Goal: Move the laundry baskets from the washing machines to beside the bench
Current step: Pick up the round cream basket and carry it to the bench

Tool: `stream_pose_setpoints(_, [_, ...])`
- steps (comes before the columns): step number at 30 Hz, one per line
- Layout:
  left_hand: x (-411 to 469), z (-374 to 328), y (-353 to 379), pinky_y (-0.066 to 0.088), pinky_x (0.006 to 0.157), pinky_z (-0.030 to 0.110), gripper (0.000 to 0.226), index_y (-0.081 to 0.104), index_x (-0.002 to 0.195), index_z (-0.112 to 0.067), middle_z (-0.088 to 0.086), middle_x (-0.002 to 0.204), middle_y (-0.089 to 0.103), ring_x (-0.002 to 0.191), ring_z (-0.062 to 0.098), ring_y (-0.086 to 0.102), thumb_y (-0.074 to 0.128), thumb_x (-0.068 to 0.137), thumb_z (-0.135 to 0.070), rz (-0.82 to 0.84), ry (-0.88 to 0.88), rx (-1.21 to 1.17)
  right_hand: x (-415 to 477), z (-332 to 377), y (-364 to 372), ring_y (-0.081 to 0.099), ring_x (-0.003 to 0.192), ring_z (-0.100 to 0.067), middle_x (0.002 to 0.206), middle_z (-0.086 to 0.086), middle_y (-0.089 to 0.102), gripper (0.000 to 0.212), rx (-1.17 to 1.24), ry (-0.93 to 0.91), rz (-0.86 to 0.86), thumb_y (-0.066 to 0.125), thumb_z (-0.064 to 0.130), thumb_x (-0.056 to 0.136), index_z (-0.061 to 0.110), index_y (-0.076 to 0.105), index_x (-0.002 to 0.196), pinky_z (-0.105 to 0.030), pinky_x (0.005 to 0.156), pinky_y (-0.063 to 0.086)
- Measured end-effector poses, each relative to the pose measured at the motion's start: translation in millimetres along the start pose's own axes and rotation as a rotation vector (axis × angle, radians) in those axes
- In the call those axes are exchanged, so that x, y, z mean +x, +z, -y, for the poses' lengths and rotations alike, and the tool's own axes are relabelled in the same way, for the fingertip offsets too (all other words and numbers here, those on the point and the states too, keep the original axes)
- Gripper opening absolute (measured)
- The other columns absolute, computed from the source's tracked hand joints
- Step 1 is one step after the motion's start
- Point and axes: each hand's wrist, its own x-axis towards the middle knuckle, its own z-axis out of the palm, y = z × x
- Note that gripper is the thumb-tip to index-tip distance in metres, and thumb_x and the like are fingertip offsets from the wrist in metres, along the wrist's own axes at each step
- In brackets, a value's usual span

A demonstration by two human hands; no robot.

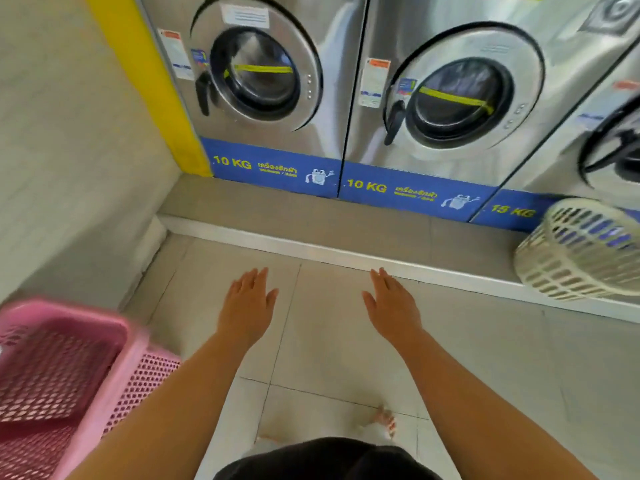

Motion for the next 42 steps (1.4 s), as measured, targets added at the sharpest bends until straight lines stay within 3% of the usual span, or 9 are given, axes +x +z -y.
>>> stream_pose_setpoints(6, [38.1,-136.8,28.5,0.014,0.121,0.038,0.056,0.021,0.152,-0.013,0.01,0.157,0.027,0.146,0.025,0.022,0.029,0.102,-0.039,0.057,0.128,-0.01,-8.2,-127.2,-39.9,0.027,0.145,-0.025,0.16,-0.006,0.02,0.057,0.06,0.159,-0.058,0.032,0.039,0.102,0.015,0.021,0.152,-0.037,0.116,0.027])
stream_pose_setpoints(13, [74.3,-279.1,65.3,0.022,0.118,0.039,0.054,0.03,0.149,-0.012,0.011,0.154,0.034,0.142,0.028,0.03,0.034,0.101,-0.036,0.112,0.259,0.013,-28.9,-257.3,-69.0,0.028,0.144,-0.025,0.16,-0.006,0.022,0.056,0.163,0.344,-0.123,0.034,0.039,0.102,0.015,0.023,0.151,-0.038,0.114,0.028])
stream_pose_setpoints(20, [121.0,-397.9,99.6,0.034,0.109,0.04,0.049,0.043,0.142,-0.009,0.016,0.142,0.047,0.13,0.034,0.044,0.043,0.099,-0.033,0.178,0.384,0.037,-35.0,-356.3,-82.2,0.029,0.144,-0.026,0.16,-0.006,0.022,0.055,0.293,0.537,-0.181,0.035,0.039,0.102,0.017,0.023,0.151,-0.04,0.115,0.03])
stream_pose_setpoints(28, [189.3,-527.9,146.6,0.035,0.105,0.039,0.049,0.043,0.141,-0.007,0.018,0.139,0.049,0.127,0.035,0.046,0.045,0.098,-0.031,0.253,0.521,0.078,-8.0,-465.9,-101.8,0.024,0.146,-0.025,0.161,-0.002,0.018,0.057,0.382,0.731,-0.201,0.035,0.039,0.102,0.018,0.02,0.153,-0.041,0.116,0.025])
stream_pose_setpoints(42, [288.2,-756.8,193.0,0.035,0.106,0.041,0.052,0.033,0.146,-0.01,0.015,0.144,0.043,0.131,0.031,0.041,0.039,0.1,-0.034,0.374,0.54,0.075,53.7,-663.4,-174.2,0.024,0.146,-0.025,0.16,-0.003,0.023,0.056,0.471,0.87,-0.244,0.037,0.036,0.101,0.016,0.022,0.151,-0.04,0.117,0.024])
